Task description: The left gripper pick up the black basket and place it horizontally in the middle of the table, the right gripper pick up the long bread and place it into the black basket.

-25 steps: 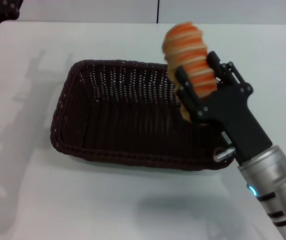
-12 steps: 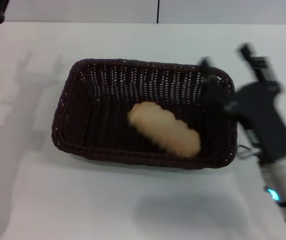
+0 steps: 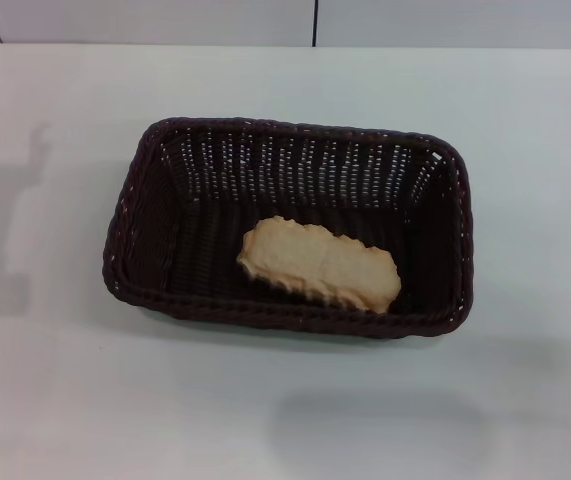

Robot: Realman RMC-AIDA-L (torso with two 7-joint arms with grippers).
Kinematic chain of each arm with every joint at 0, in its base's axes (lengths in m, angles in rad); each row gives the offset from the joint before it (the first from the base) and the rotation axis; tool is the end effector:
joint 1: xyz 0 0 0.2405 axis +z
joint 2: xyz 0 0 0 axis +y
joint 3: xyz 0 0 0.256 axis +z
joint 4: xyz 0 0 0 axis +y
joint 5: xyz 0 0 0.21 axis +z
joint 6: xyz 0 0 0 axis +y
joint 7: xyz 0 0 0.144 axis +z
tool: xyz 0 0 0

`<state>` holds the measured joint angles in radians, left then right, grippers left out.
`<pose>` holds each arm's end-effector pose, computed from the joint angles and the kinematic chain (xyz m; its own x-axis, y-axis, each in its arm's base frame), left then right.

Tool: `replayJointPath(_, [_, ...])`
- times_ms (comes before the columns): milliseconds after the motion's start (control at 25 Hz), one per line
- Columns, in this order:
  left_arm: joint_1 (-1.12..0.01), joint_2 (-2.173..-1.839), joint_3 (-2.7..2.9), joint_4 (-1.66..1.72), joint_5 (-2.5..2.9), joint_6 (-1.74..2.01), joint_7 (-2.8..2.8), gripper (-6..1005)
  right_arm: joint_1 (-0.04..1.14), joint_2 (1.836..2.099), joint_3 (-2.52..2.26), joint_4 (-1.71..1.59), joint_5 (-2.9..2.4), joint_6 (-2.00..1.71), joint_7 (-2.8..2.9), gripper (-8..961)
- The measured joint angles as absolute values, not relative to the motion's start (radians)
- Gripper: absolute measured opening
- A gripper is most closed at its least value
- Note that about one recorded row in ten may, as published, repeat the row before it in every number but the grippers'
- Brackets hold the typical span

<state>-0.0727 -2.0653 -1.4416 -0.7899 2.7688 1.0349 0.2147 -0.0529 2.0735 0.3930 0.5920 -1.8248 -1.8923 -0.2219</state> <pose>-0.3112 0.3094 0.0705 0.8363 -0.2768 0.4732 0.5235 0.1467 -0.8393 0.3065 0.1522 0.0076 0.6493 0.4477 -0.6148 -0.7473 0.2258 -0.6249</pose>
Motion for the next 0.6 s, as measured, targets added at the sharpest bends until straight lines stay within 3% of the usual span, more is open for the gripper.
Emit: replayJointPath(600, [-0.132,-2.069,-1.681,-0.449,2.764,1.158,-0.015,795,-0.086,2.084,0.385,0.477,-1.387,-1.963,-0.085,824])
